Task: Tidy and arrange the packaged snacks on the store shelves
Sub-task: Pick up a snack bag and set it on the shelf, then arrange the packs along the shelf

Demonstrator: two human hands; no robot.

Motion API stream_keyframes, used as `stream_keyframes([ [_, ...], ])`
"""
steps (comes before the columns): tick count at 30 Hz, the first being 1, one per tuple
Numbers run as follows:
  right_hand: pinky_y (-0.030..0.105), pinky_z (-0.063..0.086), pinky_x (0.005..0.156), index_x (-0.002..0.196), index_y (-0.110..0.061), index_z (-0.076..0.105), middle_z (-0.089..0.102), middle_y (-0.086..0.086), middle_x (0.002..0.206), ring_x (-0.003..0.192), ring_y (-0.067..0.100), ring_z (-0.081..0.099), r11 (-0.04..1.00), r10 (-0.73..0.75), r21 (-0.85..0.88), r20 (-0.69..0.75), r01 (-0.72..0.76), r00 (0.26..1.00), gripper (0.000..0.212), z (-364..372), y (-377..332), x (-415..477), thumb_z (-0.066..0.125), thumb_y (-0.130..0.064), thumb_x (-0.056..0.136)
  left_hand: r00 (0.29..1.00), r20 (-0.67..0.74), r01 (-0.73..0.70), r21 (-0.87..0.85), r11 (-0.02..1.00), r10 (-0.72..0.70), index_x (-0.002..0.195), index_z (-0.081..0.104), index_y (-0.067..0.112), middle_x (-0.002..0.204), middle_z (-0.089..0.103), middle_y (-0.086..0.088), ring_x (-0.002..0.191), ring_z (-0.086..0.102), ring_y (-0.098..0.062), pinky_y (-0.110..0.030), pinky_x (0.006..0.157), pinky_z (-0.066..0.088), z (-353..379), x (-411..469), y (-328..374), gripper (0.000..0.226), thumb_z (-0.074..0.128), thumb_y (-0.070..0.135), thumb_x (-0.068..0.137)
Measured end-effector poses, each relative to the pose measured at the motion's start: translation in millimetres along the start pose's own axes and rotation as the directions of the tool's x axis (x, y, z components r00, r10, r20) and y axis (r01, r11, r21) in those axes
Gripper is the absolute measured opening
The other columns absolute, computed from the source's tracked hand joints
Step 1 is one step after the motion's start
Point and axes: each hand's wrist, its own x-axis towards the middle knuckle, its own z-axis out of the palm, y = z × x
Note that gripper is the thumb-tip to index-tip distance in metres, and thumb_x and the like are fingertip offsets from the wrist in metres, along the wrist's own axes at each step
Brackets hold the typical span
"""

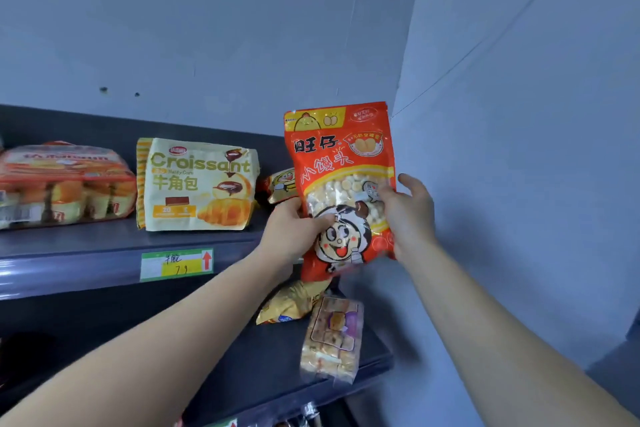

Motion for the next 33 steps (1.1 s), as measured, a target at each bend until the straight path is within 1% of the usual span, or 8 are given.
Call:
stream_keyframes([
  [2, 0.042, 0.049, 0.092, 0.122, -0.029, 0.051, 0.064, -0.004, 0.108, 0.099, 0.020, 0.062, 0.973, -0.103, -0.208, -0.029, 0.094, 0.994, 0.043, 7.7, -6.2, 17.9, 0.065, -0.040, 0.083, 0.997, -0.077, 0.016, -0.041, 0.999, -0.019, 0.093, 0.062, 0.015, 0.094, 0.073, -0.009, 0.077, 0.072, -0.023, -0.036, 0.068, 0.059, 5.4, 23.5, 16.6, 0.011, 0.071, 0.014, 0.085],
  [5, 0.040, 0.046, 0.089, 0.098, -0.037, 0.054, 0.061, -0.009, 0.101, 0.098, 0.018, 0.058, 0.914, -0.186, -0.370, -0.019, 0.166, 0.982, 0.027, 18.5, -3.2, 32.0, 0.057, -0.052, 0.077, 0.981, -0.184, 0.050, -0.102, 0.993, -0.068, 0.086, 0.061, 0.009, 0.086, 0.072, -0.014, 0.069, 0.070, -0.026, -0.038, 0.063, 0.059, 6.1, 57.0, 33.6, 0.007, 0.068, 0.012, 0.087],
  [9, 0.044, 0.055, 0.083, 0.105, -0.033, 0.059, 0.063, -0.006, 0.108, 0.098, 0.016, 0.062, 0.996, -0.071, -0.052, 0.099, 0.077, 0.993, 0.044, 30.0, 14.4, 49.1, 0.055, -0.049, 0.064, 0.954, -0.266, 0.107, -0.130, 0.986, -0.139, 0.086, 0.061, 0.008, 0.084, 0.070, -0.014, 0.066, 0.067, -0.025, -0.036, 0.062, 0.058, 3.1, 91.9, 38.4, 0.008, 0.066, 0.013, 0.088],
  [13, 0.045, 0.057, 0.082, 0.096, -0.034, 0.060, 0.068, -0.001, 0.101, 0.094, 0.019, 0.067, 0.994, -0.109, 0.004, 0.174, 0.110, 0.979, 0.027, 39.2, 33.1, 75.5, 0.065, -0.021, 0.073, 0.946, -0.291, 0.108, -0.138, 0.984, -0.145, 0.086, 0.060, 0.008, 0.097, 0.071, -0.017, 0.084, 0.070, -0.034, -0.047, 0.075, 0.059, -3.2, 122.5, 36.8, 0.019, 0.060, 0.026, 0.093],
  [17, 0.045, 0.057, 0.083, 0.081, -0.029, 0.061, 0.068, 0.002, 0.094, 0.091, 0.021, 0.067, 0.994, -0.112, -0.003, 0.090, 0.112, 0.990, 0.020, 53.3, 43.3, 100.2, 0.064, -0.010, 0.084, 0.990, -0.131, 0.041, -0.132, 0.990, -0.058, 0.140, 0.041, 0.017, 0.129, 0.057, -0.010, 0.110, 0.062, -0.026, -0.047, 0.094, 0.052, -7.7, 139.4, 33.1, 0.057, 0.064, 0.033, 0.091],
  [24, 0.044, 0.057, 0.082, 0.086, -0.030, 0.058, 0.066, -0.003, 0.095, 0.091, 0.020, 0.066, 0.983, -0.077, -0.167, 0.019, 0.079, 0.997, 0.017, 77.8, 53.8, 126.9, 0.066, -0.015, 0.085, 0.981, -0.018, -0.143, 0.596, 0.790, 0.191, 0.139, 0.049, 0.020, 0.141, 0.050, -0.002, 0.125, 0.050, -0.020, -0.030, 0.099, 0.043, -17.8, 157.0, 15.5, 0.047, 0.059, 0.016, 0.094],
  [29, 0.025, 0.051, 0.074, 0.112, -0.028, 0.052, 0.066, -0.004, 0.095, 0.086, 0.009, 0.063, 0.987, -0.095, -0.130, -0.018, 0.092, 0.995, 0.032, 74.7, 63.4, 114.9, 0.067, -0.020, 0.085, 0.957, 0.013, -0.175, 0.821, 0.543, 0.288, 0.143, 0.041, 0.022, 0.150, 0.036, -0.005, 0.138, 0.026, -0.028, -0.043, 0.110, 0.029, -10.7, 154.9, 4.0, 0.050, 0.053, 0.025, 0.095],
  [33, 0.025, 0.043, 0.069, 0.112, -0.023, 0.052, 0.061, -0.013, 0.077, 0.072, 0.010, 0.058, 0.962, -0.238, -0.195, -0.244, 0.193, 0.940, 0.025, 60.9, 80.7, 91.7, 0.060, -0.019, 0.089, 0.864, 0.053, -0.296, 0.857, 0.421, 0.501, 0.139, 0.044, 0.027, 0.148, 0.034, -0.002, 0.138, 0.020, -0.025, -0.047, 0.108, 0.021, 9.2, 130.8, -7.5, 0.048, 0.055, 0.027, 0.092],
])
